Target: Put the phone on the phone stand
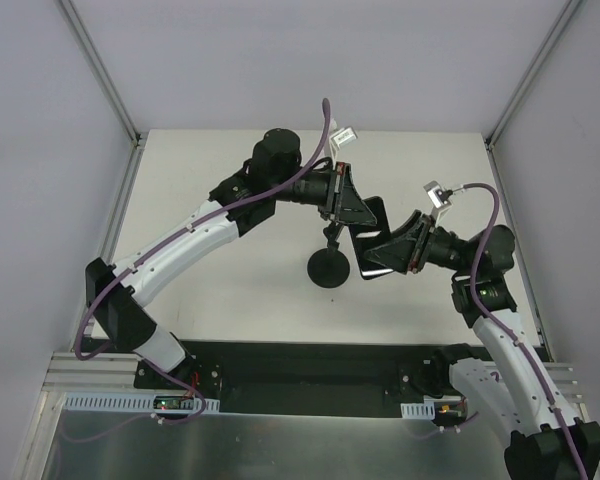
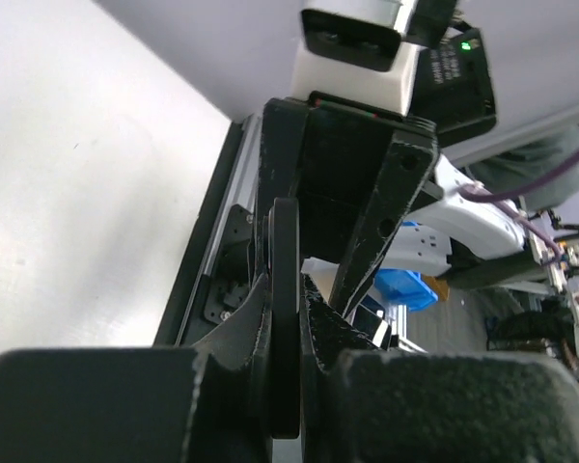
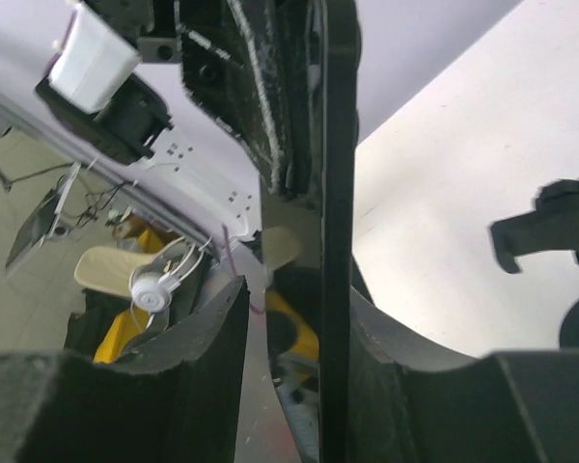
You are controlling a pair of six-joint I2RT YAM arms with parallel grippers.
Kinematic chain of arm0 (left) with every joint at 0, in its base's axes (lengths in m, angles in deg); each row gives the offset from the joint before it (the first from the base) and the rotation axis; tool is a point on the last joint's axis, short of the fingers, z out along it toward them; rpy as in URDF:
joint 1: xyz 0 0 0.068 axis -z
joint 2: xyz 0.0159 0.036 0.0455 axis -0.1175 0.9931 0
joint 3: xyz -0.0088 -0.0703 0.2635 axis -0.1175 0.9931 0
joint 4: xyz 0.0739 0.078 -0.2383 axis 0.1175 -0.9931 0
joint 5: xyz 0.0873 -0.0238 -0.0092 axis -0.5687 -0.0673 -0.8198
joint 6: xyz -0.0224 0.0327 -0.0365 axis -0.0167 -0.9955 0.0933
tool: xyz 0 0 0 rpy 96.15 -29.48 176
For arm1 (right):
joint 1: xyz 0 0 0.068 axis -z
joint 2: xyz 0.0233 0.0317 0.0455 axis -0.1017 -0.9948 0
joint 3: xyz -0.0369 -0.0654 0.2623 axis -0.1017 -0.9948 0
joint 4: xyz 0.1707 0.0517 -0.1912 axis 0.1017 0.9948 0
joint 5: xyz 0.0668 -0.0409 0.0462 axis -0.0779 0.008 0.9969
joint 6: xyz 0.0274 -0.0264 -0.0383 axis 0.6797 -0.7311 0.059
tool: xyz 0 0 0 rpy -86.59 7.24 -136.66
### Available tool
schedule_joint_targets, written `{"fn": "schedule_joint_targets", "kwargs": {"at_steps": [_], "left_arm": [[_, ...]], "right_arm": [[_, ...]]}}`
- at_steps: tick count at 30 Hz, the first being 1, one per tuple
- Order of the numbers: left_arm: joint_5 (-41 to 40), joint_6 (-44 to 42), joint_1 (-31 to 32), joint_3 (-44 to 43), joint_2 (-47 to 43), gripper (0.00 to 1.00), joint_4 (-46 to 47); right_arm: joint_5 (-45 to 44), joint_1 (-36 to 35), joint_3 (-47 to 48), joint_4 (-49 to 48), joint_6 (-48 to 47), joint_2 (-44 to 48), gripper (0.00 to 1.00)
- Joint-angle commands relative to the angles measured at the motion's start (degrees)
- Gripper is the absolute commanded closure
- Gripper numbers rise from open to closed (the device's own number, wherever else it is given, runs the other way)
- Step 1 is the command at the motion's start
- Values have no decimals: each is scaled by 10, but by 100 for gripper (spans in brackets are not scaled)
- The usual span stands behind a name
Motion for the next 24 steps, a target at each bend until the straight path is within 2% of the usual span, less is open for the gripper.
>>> {"fn": "schedule_joint_targets", "kwargs": {"at_steps": [1,4,7,10,11,12,13,16,20,22,24], "left_arm": [[52,-18,1,25,-49,100,139],[70,-27,1,26,-51,100,146],[82,-25,1,21,-48,100,147],[95,-22,1,16,-47,100,146],[96,-21,1,16,-49,100,146],[106,-21,1,16,-49,98,146],[112,-22,1,15,-47,84,144],[153,-30,0,10,-45,64,131],[202,-48,0,1,-35,60,99],[211,-51,0,1,-31,62,93],[211,-55,1,0,-29,69,87]], "right_arm": [[51,-23,13,-106,37,16,62],[57,-34,12,-110,34,18,72],[74,-48,13,-121,32,20,76],[78,-55,20,-120,24,24,97],[78,-54,21,-119,22,22,99],[77,-55,24,-119,22,22,99],[76,-55,26,-119,21,21,99],[72,-55,29,-118,17,20,99],[84,-56,35,-118,15,15,99],[79,-56,35,-118,15,15,99],[79,-58,35,-118,16,15,99]]}}
